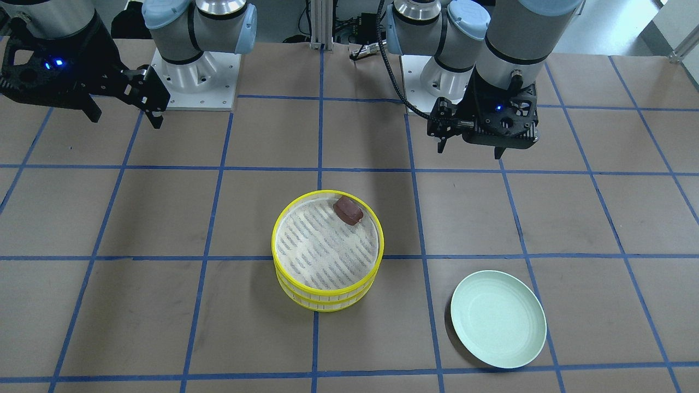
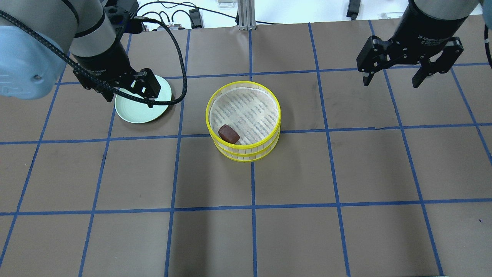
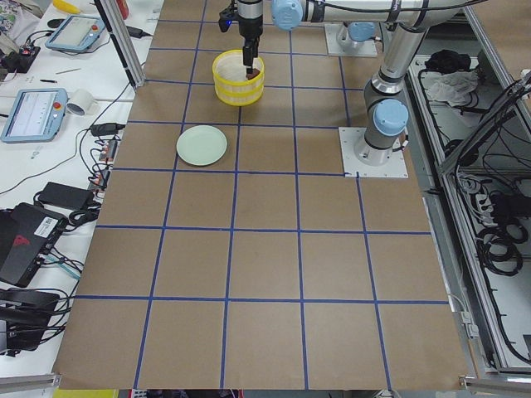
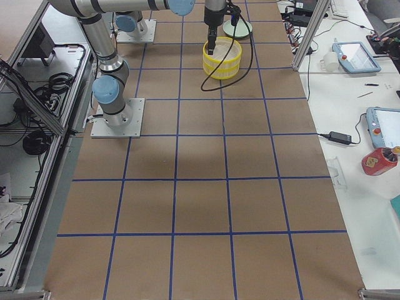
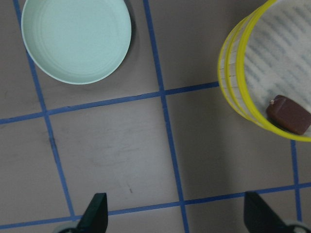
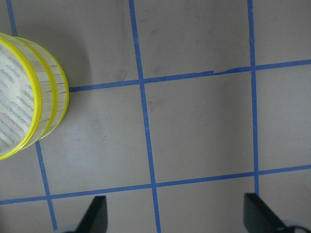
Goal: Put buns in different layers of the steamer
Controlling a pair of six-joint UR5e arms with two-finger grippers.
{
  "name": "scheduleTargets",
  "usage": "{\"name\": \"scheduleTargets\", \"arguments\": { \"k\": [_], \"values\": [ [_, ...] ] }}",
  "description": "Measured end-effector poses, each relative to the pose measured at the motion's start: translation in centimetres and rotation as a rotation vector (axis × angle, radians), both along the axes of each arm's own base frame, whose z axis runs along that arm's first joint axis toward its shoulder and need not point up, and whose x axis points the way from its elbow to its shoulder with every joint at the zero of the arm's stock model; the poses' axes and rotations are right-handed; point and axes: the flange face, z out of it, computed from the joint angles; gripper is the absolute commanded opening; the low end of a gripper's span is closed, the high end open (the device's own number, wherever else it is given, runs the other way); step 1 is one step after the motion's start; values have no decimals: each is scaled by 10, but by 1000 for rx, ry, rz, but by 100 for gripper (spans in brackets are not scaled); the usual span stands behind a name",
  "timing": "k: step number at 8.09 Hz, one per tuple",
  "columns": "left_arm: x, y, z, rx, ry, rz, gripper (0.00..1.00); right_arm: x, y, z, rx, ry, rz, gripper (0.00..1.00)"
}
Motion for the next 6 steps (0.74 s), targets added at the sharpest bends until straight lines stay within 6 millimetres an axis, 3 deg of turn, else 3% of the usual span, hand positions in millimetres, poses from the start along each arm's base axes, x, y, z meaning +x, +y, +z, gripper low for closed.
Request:
{"name": "scheduleTargets", "arguments": {
  "k": [2, 6],
  "values": [
    [4, 4, -1, 19, -52, -9, 100, 0, 0, 0, 0, 0, 0, 100],
    [-1, 5, -2, 19, 4, 13, 100, 0, 0, 0, 1, 0, 0, 100]
  ]
}}
